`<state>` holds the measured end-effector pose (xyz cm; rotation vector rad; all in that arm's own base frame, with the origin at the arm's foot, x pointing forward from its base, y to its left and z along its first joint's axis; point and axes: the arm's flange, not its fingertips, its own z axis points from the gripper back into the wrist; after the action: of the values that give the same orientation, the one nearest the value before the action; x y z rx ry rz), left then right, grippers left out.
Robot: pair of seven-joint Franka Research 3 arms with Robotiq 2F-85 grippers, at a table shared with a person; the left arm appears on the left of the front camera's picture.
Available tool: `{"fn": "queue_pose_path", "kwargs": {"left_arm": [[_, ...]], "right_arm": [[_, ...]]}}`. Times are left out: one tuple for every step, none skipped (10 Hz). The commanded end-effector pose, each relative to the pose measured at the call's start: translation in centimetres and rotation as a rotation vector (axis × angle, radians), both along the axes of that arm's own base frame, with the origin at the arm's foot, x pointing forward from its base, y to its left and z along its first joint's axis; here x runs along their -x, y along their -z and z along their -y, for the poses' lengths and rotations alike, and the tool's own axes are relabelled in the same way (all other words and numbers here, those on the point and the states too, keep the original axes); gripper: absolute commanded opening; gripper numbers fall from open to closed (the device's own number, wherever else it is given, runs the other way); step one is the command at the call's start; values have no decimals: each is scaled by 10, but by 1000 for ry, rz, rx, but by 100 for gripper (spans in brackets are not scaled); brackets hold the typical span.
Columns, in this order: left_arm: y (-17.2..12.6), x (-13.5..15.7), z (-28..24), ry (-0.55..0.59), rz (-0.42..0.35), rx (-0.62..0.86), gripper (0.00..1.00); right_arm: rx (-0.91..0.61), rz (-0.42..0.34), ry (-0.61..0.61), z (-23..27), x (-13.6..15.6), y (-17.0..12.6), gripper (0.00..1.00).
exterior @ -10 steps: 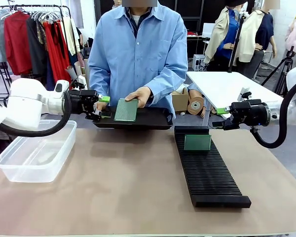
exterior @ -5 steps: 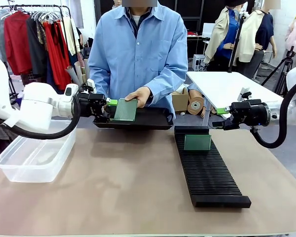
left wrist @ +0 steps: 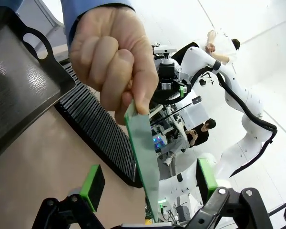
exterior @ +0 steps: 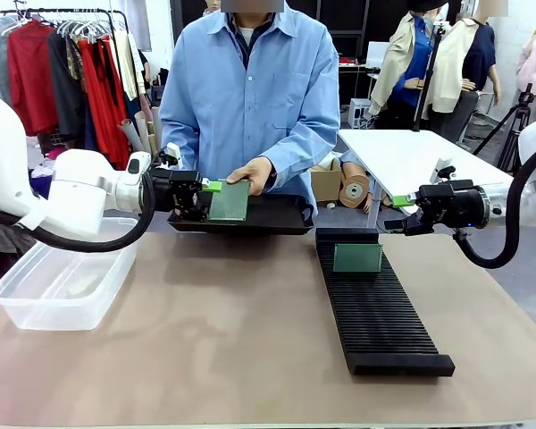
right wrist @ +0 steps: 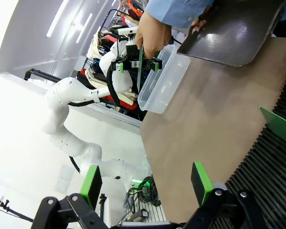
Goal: Sort PCBs into racks and boxes based on the side picked up.
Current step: Pick up the Blank PCB handed by the Human.
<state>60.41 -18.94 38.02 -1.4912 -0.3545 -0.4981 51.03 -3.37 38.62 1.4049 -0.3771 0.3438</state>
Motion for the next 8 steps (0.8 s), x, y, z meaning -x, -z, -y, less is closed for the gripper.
{"fn": "queue_pose_path", "kwargs": {"left_arm": [[-1,-12,10,-15,-3,24,98],[1,-14,12,-12,-15,29,89],[3,-16,14,-11,-24,31,80],[5,-17,15,-8,-33,40,69],[5,-17,15,-9,-32,41,56],[4,-18,14,-10,-32,40,43],[4,-17,14,-11,-32,39,29],[4,-18,14,-13,-32,39,13]], "right_arm": [[-6,26,6,-1,-3,-2,100],[-6,26,6,-1,-3,-2,100],[-6,26,6,-1,-3,-2,100],[-6,26,6,-1,-3,-2,100],[-6,26,6,-1,-3,-2,100],[-6,26,6,-1,-3,-2,100],[-6,26,6,-1,-3,-2,100],[-6,26,6,-1,-3,-2,100]]}}
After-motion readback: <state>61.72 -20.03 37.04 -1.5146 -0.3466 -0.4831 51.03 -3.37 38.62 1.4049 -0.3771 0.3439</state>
